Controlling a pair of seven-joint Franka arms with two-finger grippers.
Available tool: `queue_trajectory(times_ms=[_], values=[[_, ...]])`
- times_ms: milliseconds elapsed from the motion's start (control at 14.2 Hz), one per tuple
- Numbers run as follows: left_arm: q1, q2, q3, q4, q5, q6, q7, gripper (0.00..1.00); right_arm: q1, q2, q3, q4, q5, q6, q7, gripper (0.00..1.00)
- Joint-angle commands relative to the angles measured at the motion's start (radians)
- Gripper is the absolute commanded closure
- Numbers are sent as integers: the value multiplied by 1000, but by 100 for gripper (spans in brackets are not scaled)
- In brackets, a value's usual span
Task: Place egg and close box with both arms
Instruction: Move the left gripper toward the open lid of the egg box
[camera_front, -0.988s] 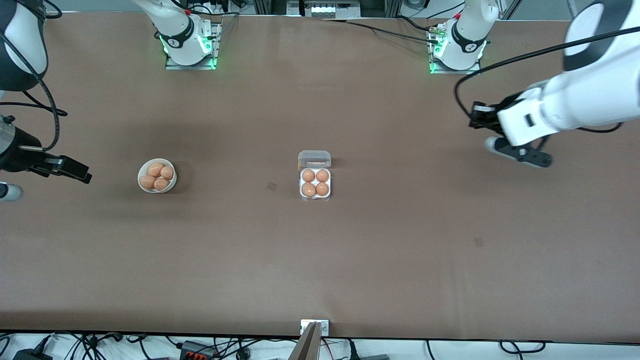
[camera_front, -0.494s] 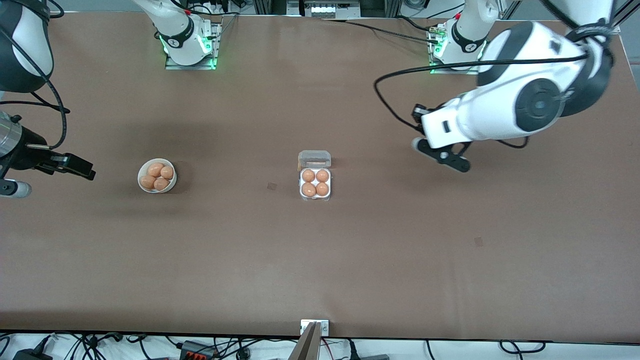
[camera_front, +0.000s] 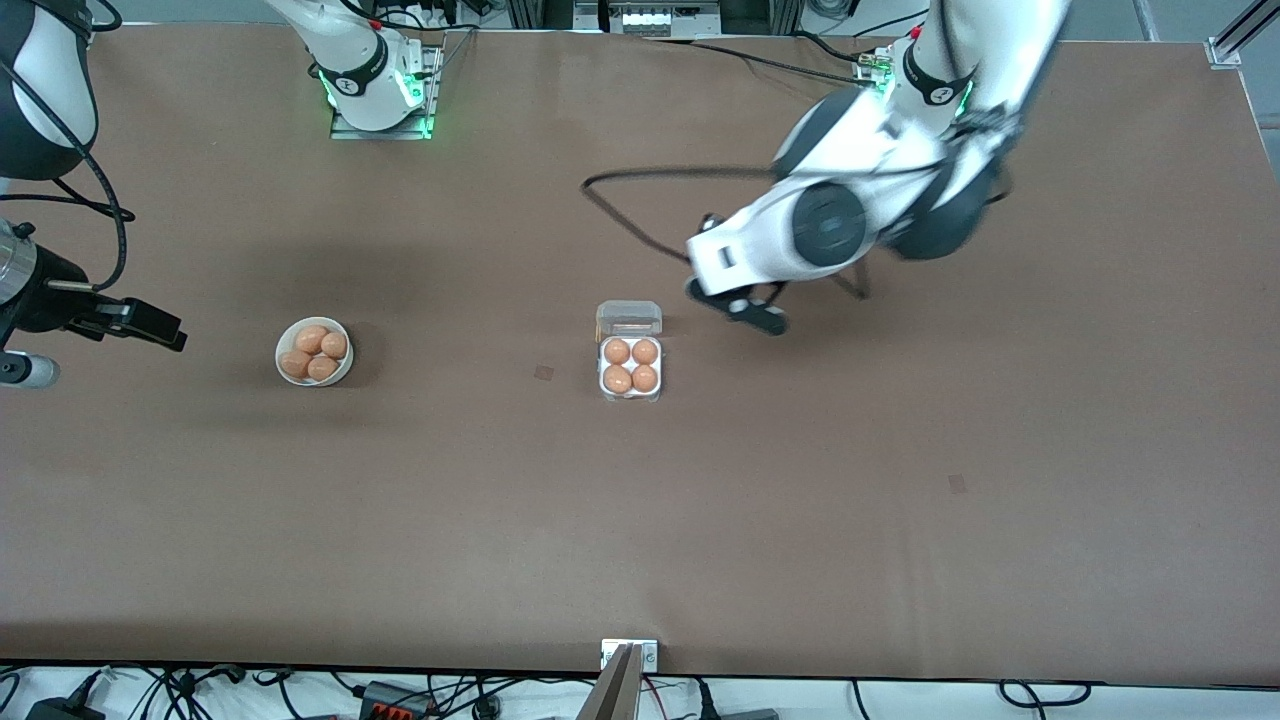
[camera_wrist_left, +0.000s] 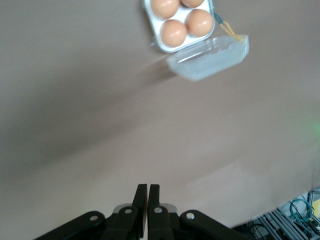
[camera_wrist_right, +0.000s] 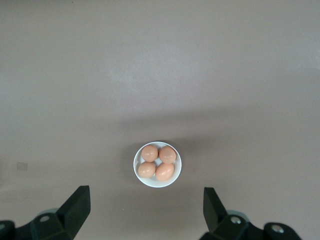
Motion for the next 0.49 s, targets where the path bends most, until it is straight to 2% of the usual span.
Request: queue_trajectory(times_ms=[0,282,423], values=[[-40,110,8,68,-15,50,-8,95,-8,-38,17,-38,-12,-3,0,0],[-117,152,8,86,-13,63,-13,98,-5,-74,20,-121,-12,66,1,0],[-123,184,8,120,-13,74,-8,99,-7,-76,20,-130,-12,75,0,0]])
